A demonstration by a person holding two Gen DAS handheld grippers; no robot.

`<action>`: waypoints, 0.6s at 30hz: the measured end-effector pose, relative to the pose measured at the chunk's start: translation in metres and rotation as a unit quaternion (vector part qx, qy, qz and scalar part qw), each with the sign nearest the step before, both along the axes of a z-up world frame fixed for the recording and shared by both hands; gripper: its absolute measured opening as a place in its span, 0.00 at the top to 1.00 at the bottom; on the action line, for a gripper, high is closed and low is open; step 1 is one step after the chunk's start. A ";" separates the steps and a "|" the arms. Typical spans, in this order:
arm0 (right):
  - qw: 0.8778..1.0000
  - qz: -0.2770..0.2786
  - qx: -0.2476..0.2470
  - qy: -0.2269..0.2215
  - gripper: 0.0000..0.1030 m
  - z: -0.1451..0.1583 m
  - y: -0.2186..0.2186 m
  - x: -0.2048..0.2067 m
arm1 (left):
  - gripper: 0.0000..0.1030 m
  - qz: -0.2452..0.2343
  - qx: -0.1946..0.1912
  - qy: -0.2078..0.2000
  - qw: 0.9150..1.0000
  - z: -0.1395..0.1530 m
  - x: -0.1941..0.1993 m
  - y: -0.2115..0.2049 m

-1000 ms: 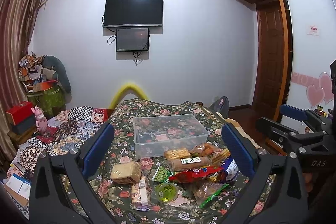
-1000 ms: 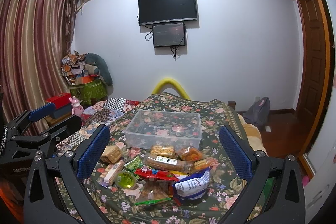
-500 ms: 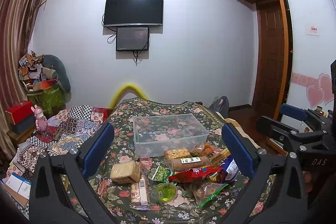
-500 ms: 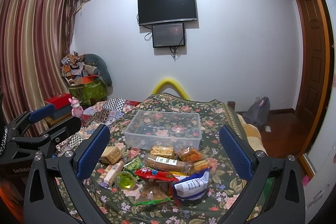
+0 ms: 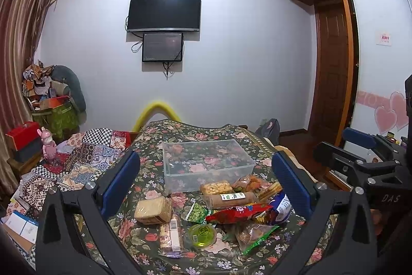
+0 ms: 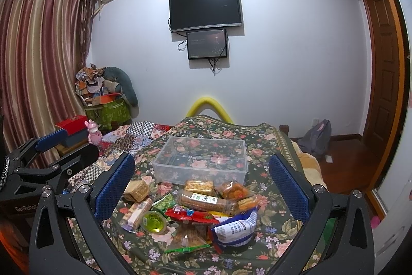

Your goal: Organize snacks

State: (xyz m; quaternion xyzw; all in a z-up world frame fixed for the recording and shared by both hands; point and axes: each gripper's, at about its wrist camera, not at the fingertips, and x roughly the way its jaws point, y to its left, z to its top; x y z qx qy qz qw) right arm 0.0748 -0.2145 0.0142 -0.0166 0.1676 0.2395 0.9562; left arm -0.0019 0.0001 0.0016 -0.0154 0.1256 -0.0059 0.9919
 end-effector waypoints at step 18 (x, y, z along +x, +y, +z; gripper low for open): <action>0.997 -0.008 -0.039 0.066 0.07 -0.044 -0.013 0.019 | 0.28 -0.013 -0.016 0.072 0.997 -0.037 0.016 0.025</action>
